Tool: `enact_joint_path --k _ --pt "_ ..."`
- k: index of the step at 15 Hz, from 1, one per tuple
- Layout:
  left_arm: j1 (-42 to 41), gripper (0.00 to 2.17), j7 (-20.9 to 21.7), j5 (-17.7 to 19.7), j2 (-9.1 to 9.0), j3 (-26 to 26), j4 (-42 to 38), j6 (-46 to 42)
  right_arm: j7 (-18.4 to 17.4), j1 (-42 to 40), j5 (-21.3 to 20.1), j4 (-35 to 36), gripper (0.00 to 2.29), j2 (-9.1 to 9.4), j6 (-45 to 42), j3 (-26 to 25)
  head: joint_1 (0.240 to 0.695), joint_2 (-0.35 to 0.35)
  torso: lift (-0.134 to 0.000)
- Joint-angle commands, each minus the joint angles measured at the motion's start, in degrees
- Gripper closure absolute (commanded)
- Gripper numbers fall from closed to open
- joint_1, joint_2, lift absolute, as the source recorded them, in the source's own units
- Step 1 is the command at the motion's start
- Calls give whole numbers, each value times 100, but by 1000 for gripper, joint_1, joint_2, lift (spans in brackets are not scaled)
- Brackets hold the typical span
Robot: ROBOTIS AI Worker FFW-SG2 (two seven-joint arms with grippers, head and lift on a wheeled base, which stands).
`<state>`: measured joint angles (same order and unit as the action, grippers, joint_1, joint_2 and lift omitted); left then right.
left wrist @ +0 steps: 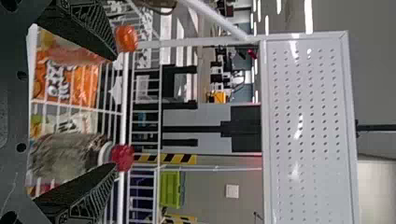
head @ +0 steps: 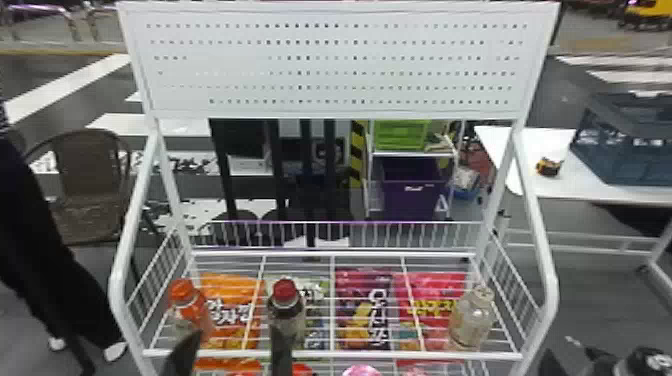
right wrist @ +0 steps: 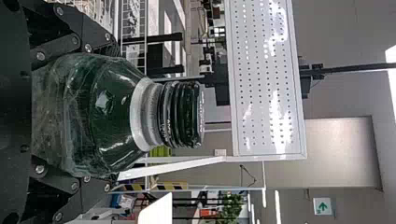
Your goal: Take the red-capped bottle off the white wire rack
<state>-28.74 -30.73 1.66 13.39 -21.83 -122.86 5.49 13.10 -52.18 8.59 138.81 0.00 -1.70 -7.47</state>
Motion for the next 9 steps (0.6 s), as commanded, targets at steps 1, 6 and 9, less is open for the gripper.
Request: enact_joint_path --k 1,6,9 --pt "272 73 -144 10 -12 -541 860 -676 0 59 -7 -29 508 5 78 18 499 0 0" --pt "1239 73 -451 -25 -460 -1113 2838 -1308 0 24 2 -73 508 5 25 9 499 0 0" --pt "1793 83 -838 -78 -698 -1227 3875 -1959 0 -37 2 -73 508 5 -80 9 499 0 0"
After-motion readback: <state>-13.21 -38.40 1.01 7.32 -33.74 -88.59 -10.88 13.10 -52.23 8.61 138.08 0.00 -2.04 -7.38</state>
